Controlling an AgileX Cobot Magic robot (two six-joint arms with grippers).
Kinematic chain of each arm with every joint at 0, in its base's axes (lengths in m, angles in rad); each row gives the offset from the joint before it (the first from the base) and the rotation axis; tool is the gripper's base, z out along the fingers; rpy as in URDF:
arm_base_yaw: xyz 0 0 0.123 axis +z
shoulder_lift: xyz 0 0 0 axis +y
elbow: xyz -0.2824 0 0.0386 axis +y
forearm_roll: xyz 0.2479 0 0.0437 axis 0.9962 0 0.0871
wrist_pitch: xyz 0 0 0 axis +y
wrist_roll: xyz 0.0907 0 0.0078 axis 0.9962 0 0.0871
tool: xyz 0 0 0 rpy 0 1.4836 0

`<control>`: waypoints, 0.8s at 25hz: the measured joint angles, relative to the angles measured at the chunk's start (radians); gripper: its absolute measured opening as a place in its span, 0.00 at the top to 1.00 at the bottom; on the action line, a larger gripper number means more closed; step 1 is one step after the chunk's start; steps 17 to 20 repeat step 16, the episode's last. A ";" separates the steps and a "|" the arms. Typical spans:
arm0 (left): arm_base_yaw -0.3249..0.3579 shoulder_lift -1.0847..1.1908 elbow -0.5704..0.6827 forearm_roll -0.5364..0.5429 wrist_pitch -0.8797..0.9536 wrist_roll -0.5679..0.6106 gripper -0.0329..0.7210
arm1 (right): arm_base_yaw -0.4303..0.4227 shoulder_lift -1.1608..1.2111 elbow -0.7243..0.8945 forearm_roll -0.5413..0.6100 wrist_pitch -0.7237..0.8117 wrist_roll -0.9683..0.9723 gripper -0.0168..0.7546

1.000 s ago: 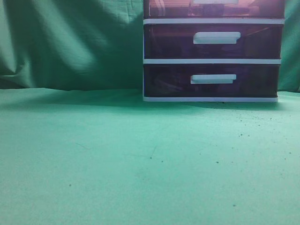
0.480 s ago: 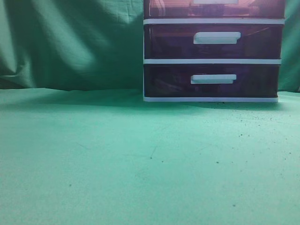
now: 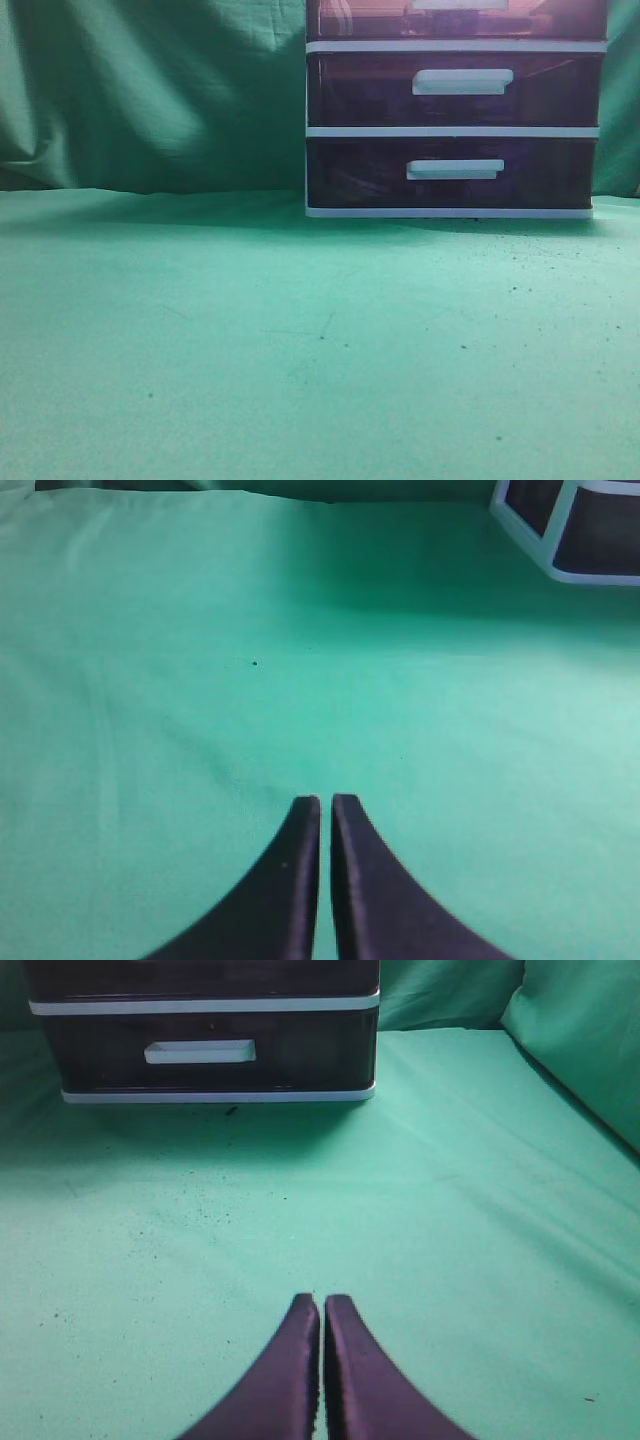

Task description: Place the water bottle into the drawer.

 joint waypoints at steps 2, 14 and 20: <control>0.000 0.000 0.000 0.000 0.001 0.007 0.96 | 0.000 0.000 0.000 0.000 0.000 0.002 0.98; 0.000 0.000 0.000 0.000 0.001 0.009 0.96 | 0.000 0.000 0.000 0.000 0.000 0.002 0.98; 0.000 0.000 0.000 0.000 0.001 0.009 0.96 | 0.000 0.000 0.000 0.000 0.000 0.002 0.98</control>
